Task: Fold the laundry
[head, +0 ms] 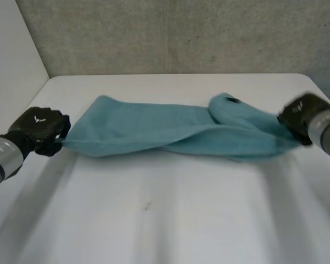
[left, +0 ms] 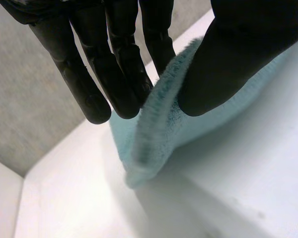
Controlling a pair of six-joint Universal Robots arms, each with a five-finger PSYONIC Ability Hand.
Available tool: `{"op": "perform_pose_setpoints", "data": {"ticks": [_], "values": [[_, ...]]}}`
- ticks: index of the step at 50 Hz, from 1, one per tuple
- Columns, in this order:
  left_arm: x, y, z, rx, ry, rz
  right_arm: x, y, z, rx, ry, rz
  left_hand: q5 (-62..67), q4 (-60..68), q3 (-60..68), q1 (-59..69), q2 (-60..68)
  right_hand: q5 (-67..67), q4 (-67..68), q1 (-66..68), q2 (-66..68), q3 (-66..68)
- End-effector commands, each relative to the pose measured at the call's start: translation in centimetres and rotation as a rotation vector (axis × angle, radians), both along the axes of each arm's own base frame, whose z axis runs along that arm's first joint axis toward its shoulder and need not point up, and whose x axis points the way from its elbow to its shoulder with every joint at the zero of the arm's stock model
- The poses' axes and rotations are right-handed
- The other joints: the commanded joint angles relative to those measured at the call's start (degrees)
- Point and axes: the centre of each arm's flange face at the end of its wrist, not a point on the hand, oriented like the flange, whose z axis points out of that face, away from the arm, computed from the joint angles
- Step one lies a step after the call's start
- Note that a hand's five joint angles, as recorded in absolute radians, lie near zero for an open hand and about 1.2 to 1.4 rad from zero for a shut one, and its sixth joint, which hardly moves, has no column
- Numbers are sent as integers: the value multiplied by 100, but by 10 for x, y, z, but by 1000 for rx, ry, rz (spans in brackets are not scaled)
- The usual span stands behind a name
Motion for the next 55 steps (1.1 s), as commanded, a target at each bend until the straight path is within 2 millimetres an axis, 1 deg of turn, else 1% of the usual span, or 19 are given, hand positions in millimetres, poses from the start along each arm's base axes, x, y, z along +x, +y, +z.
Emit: {"op": "perform_pose_setpoints", "data": {"ticks": [1, 6, 9, 10, 12, 14, 15, 17, 19, 20, 21, 22, 27, 28, 35, 43, 48, 52, 55], "values": [[1, 26, -12, 165, -12, 23, -12, 35, -35, 232, 70, -13, 1498, 1147, 1172, 1472, 1135, 1410, 1175, 2522, 1286, 1229], [2, 21, -31, 242, -32, 44, -10, 28, -32, 207, 58, -3, 1498, 1147, 1172, 1472, 1135, 1410, 1175, 2522, 1286, 1229], [6, -2, -35, 214, -69, 93, -1, 6, -26, 145, 35, 10, 1498, 1147, 1172, 1472, 1135, 1410, 1175, 2522, 1286, 1229], [5, -11, -31, 188, -82, 110, 5, -19, -9, 47, 13, 2, 1498, 1147, 1172, 1472, 1135, 1410, 1175, 2522, 1286, 1229], [0, -31, -18, 111, -93, 130, 8, -36, 12, -47, -16, -12, 1498, 1147, 1172, 1472, 1135, 1410, 1175, 2522, 1286, 1229], [-13, -63, 19, -52, -82, 128, 10, -53, 40, -162, -68, -33, 1498, 1147, 1172, 1472, 1135, 1410, 1175, 2522, 1286, 1229], [-13, -63, 19, -53, -82, 128, 13, -68, 74, -300, -139, -51, 1498, 1147, 1172, 1472, 1135, 1410, 1175, 2522, 1286, 1229], [-17, -71, 31, -103, -75, 126, 15, -75, 90, -370, -179, -55, 1498, 1147, 1172, 1472, 1135, 1410, 1175, 2522, 1286, 1229], [-27, -95, 90, -338, -19, 118, 18, -91, 143, -601, -300, -56, 1498, 1147, 1172, 1472, 1135, 1410, 1175, 2522, 1286, 1229], [-30, -103, 124, -482, 31, 121, 18, -91, 143, -602, -300, -56, 1498, 1147, 1172, 1472, 1135, 1410, 1175, 2522, 1286, 1229], [-30, -103, 124, -484, 31, 121, 19, -93, 176, -741, -376, -45, 1498, 1147, 1172, 1472, 1135, 1410, 1175, 2522, 1286, 1229], [-33, -109, 166, -685, 125, 115, 18, -92, 201, -852, -440, -39, 1498, 1147, 1172, 1472, 1135, 1410, 1175, 2522, 1286, 1229], [-30, -98, 224, -967, 307, 103, 20, -80, 226, -955, -562, -18, 1498, 1147, 1172, 1472, 1135, 1410, 1175, 2522, 1286, 1229], [-29, -97, 216, -938, 328, 103, 26, -67, 218, -896, -575, 3, 1498, 1147, 1172, 1472, 1135, 1410, 1175, 2522, 1286, 1229], [-29, -95, 159, -752, 303, 89, 24, -52, 152, -693, -528, 7, 1498, 1147, 1172, 1472, 1135, 1410, 1175, 2522, 1286, 1229], [-27, -73, 56, -451, 247, 74, 24, -28, 52, -417, -466, 23, 1498, 1147, 1172, 1472, 1135, 1410, 1175, 2522, 1286, 1229], [-29, -51, -2, -290, 224, 38, 23, -15, 11, -284, -443, 24, 1498, 1147, 1172, 1472, 1135, 1410, 1175, 2522, 1286, 1229], [-29, -39, -32, -200, 206, 33, 20, -11, -40, -124, -418, 18, 1498, 1147, 1172, 1472, 1135, 1410, 1175, 2522, 1286, 1229], [-26, -29, -46, -157, 161, 38, 10, -15, -59, -67, -403, -16, 1498, 1147, 1172, 1472, 1135, 1410, 1175, 2522, 1286, 1229]]}}
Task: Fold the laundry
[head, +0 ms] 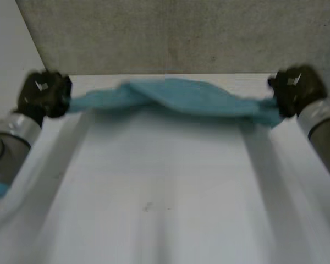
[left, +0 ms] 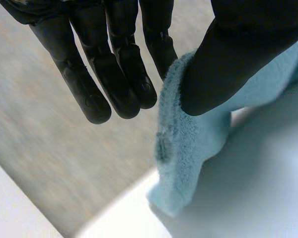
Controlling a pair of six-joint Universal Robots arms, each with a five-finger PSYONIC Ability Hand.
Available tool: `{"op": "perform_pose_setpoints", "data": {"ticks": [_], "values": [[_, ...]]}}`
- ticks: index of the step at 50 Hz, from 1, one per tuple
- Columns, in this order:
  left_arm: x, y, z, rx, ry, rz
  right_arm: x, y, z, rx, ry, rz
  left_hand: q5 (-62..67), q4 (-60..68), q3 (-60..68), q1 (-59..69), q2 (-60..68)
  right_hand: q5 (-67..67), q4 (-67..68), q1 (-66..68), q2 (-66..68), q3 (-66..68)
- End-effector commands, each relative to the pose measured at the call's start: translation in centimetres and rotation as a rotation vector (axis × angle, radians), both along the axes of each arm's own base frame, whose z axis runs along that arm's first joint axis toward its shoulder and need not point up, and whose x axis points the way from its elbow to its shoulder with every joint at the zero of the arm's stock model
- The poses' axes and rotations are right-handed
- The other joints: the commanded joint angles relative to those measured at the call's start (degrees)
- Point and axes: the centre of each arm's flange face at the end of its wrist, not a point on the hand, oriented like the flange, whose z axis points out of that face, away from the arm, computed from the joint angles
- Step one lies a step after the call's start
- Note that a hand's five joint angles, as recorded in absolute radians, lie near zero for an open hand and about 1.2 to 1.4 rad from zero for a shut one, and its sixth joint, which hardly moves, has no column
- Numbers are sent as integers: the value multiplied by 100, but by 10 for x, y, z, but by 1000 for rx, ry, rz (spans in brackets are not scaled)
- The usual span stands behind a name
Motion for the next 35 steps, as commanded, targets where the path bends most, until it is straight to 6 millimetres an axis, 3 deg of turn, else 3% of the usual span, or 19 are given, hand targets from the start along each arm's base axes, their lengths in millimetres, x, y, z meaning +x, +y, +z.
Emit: {"op": "perform_pose_setpoints", "data": {"ticks": [1, 5, 11, 19, 23, 30, 35], "values": [[4, 24, -48, 144, -70, -9, -14, -1, -65, 207, 39, -7, 1498, 1144, 1159, 1472, 1128, 1349, 1165, 2522, 1250, 1199], [14, 34, -51, 195, -131, 18, -20, 3, -62, 219, 52, -25, 1498, 1144, 1159, 1472, 1128, 1349, 1165, 2522, 1250, 1199], [27, 56, -22, 261, -180, 50, -29, 26, -34, 268, 66, -30, 1498, 1144, 1159, 1472, 1128, 1349, 1165, 2522, 1250, 1199], [59, 93, 15, 417, -172, 158, -71, 72, -19, 473, 356, -39, 1498, 1144, 1159, 1472, 1128, 1349, 1165, 2522, 1250, 1199], [64, 111, 27, 426, -209, 180, -81, 83, -15, 500, 455, -25, 1498, 1144, 1159, 1472, 1128, 1349, 1165, 2522, 1250, 1199], [58, 121, 25, 400, -271, 146, -80, 72, -10, 405, 404, -48, 1498, 1144, 1159, 1472, 1128, 1349, 1165, 2522, 1250, 1199], [54, 99, 5, 401, -272, 93, -79, 52, -25, 387, 343, -73, 1498, 1144, 1159, 1472, 1128, 1349, 1165, 2522, 1250, 1199]]}}
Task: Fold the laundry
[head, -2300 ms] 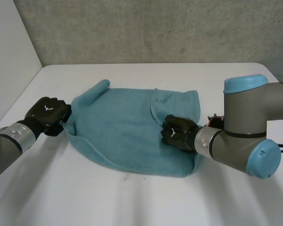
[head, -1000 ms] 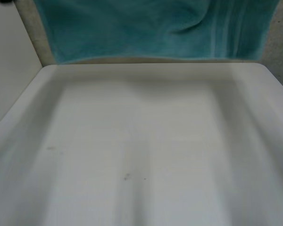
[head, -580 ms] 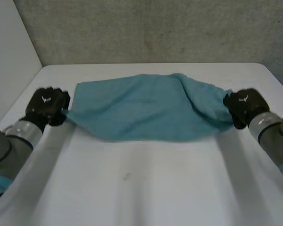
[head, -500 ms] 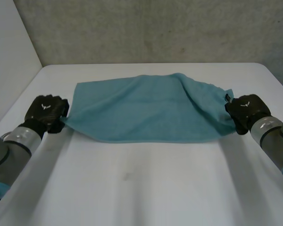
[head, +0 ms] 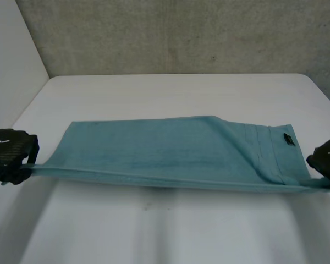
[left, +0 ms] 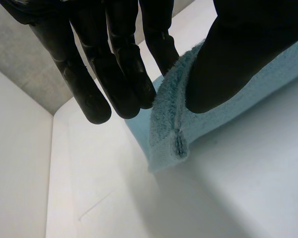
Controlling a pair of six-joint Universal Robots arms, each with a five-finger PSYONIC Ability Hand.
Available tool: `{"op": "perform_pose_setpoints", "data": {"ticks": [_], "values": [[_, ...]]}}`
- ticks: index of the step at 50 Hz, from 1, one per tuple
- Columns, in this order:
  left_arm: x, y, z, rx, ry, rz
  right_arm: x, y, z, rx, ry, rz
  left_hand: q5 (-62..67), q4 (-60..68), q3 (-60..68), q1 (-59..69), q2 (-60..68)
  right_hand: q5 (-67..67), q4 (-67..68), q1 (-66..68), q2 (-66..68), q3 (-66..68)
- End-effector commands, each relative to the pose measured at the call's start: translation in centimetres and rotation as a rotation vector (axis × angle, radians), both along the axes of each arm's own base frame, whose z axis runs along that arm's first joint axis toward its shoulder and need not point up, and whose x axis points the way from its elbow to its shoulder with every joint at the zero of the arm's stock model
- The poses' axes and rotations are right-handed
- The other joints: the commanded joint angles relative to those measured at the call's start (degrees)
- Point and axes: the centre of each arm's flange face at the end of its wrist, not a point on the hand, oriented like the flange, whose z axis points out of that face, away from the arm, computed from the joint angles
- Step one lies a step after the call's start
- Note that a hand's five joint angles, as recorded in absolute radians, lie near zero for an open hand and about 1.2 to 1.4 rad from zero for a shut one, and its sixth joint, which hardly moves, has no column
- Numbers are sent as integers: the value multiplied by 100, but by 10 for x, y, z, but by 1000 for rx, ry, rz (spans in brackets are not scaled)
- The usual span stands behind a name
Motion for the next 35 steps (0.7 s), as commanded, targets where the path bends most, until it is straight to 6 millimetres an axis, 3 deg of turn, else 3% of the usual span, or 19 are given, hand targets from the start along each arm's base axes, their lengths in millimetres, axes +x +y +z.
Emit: {"op": "perform_pose_setpoints", "data": {"ticks": [1, 4, 7, 9, 10, 11, 12, 15, 16, 20, 28, 35], "values": [[-8, -20, -23, -3, -5, -74, 3, -30, -18, -66, -86, -41, 1498, 1144, 1158, 1472, 1127, 1348, 1165, 2522, 1250, 1200], [-21, -44, -32, -48, -15, -131, 3, -56, -32, -89, -113, -71, 1498, 1144, 1158, 1472, 1127, 1348, 1165, 2522, 1250, 1200], [-29, -61, -38, -78, -19, -157, 2, -65, -34, -98, -128, -85, 1498, 1144, 1158, 1472, 1127, 1348, 1165, 2522, 1250, 1200], [-33, -81, -44, -111, -30, -152, 5, -82, -37, -118, -161, -105, 1498, 1144, 1158, 1472, 1127, 1348, 1165, 2522, 1250, 1200], [-33, -81, -44, -111, -30, -152, 5, -82, -37, -118, -161, -105, 1498, 1144, 1158, 1472, 1127, 1348, 1165, 2522, 1250, 1200], [-33, -88, -46, -121, -34, -144, 12, -97, -43, -132, -185, -112, 1498, 1144, 1158, 1472, 1127, 1348, 1165, 2522, 1250, 1200], [-35, -108, -52, -150, -50, -118, 15, -102, -45, -138, -189, -111, 1498, 1144, 1158, 1472, 1127, 1348, 1165, 2522, 1250, 1200], [-41, -120, -57, -174, -60, -116, 27, -119, -50, -165, -190, -113, 1498, 1144, 1158, 1472, 1127, 1348, 1165, 2522, 1250, 1200], [-52, -138, -63, -217, -66, -116, 28, -123, -52, -170, -187, -118, 1498, 1144, 1158, 1472, 1127, 1348, 1165, 2522, 1250, 1200], [-60, -162, -78, -243, -73, -109, 36, -142, -60, -196, -171, -136, 1498, 1144, 1158, 1472, 1127, 1348, 1165, 2522, 1250, 1200], [-69, -193, -93, -292, -69, -119, 55, -175, -73, -295, -188, -118, 1498, 1144, 1158, 1472, 1127, 1348, 1165, 2522, 1250, 1200], [-73, -209, -88, -370, -65, -116, 60, -196, -69, -419, -202, -136, 1498, 1144, 1158, 1472, 1127, 1348, 1165, 2522, 1250, 1200]]}}
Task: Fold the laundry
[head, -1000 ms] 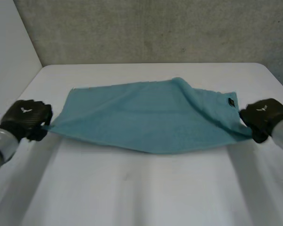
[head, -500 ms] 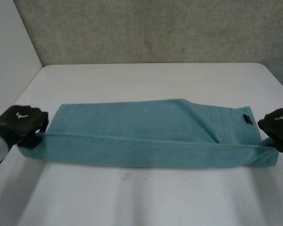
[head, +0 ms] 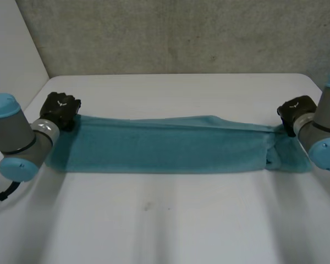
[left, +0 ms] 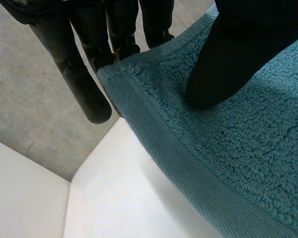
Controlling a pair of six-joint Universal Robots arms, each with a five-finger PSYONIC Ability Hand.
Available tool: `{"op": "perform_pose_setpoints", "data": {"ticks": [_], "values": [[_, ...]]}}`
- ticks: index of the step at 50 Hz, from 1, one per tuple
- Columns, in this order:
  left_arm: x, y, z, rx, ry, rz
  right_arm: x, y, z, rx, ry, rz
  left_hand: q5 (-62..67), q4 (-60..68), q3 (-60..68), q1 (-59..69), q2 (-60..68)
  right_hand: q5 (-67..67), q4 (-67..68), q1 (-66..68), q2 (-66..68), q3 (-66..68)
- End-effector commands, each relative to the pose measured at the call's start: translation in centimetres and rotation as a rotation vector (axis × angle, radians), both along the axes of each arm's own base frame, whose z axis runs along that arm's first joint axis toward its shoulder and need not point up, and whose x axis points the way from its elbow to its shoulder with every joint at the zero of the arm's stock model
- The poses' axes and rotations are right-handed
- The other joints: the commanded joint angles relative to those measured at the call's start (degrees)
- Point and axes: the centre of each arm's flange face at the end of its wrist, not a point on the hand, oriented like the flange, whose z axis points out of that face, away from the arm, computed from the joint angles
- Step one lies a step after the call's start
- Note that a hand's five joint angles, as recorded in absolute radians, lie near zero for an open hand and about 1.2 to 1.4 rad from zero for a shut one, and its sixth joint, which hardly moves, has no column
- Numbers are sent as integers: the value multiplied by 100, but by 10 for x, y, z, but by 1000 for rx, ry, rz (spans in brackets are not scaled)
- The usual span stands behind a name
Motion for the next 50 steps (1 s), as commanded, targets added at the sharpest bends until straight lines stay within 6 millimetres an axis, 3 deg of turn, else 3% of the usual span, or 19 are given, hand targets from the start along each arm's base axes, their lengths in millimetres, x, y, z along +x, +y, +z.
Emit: {"op": "perform_pose_setpoints", "data": {"ticks": [1, 8, 10, 12, 13, 14, 18, 24, 28, 31, 33, 34, 39, 42, 44, 46, 50], "values": [[-3, -18, 6, -82, 10, -4, 7, -22, 4, -136, -14, -18, 1497, 1144, 1158, 1472, 1127, 1348, 1165, 2522, 1250, 1200], [-8, -26, 4, -127, 14, -14, 13, -31, 5, -209, -22, -18, 1497, 1144, 1158, 1472, 1127, 1348, 1165, 2522, 1250, 1200], [-14, -22, -3, -114, 16, -41, 13, -31, 1, -200, -18, -27, 179, -174, -160, 154, -191, 1253, 1070, 2427, 1155, 1105], [-18, -18, -4, -111, 15, -54, 14, -30, -3, -192, -10, -49, -2256, -2609, -2595, -2281, -2626, -5652, -5835, -4478, -5750, -5800], [-22, -14, -7, -108, 12, -64, 15, -29, -3, -192, -10, -55, -4467, -4820, -4806, -4492, -4837, -5652, -5835, -4478, -5750, -5800], [-25, -12, -6, -111, 12, -71, 15, -29, -4, -191, -9, -61, -5305, -5658, -5644, -5330, -5675, -5652, -5835, -4478, -5750, -5800], [-34, -4, 3, -149, 19, -92, 14, -27, 0, -193, -32, -81, -5481, -5835, -5820, -5506, -5852, -5652, -5835, -4478, -5750, -5800], [-34, 6, 33, -209, 33, -96, 5, -9, 86, -339, -222, -102, -5481, -5835, -5820, -5506, -5852, -5652, -5835, -4478, -5750, -5800], [-31, 20, 59, -239, 45, -90, 6, 11, 118, -368, -300, -47, -5448, -5801, -5787, -5473, -5818, -5652, -5835, -4478, -5750, -5800], [-29, 29, 66, -241, 46, -90, 7, 23, 132, -378, -321, -5, -5448, -5801, -5787, -5473, -5818, -5652, -5835, -4478, -5750, -5800], [-27, 36, 70, -238, 47, -87, 4, 30, 138, -372, -322, 18, -5448, -5801, -5787, -5473, -5818, -5652, -5835, -4478, -5750, -5800], [-26, 42, 73, -232, 47, -86, -8, 38, 140, -351, -315, 20, -5448, -5801, -5787, -5473, -5818, -5652, -5835, -4478, -5750, -5800], [-21, 65, 74, -202, 44, -87, -25, 49, 132, -282, -300, 10, -5431, -5784, -5770, -5456, -5801, -5652, -5835, -4478, -5750, -5800], [-17, 82, 66, -160, 41, -85, -37, 66, 99, -93, -300, -2, -5414, -5768, -5753, -5439, -5784, -5652, -5835, -4478, -5750, -5800], [-16, 88, 66, -149, 47, -85, -40, 68, 93, -59, -302, -9, -5397, -5751, -5736, -5422, -5768, -5652, -5835, -4478, -5750, -5800], [-15, 95, 63, -124, 71, -85, -50, 79, 70, 57, -315, -26, -5381, -5734, -5720, -5406, -5751, -4789, -4972, -3615, -4888, -4938], [-15, 103, 55, -68, 131, -83, -54, 86, 49, 140, -331, -11, -5364, -5717, -5703, -5389, -5734, -3830, -4012, -2656, -3928, -3978]]}}
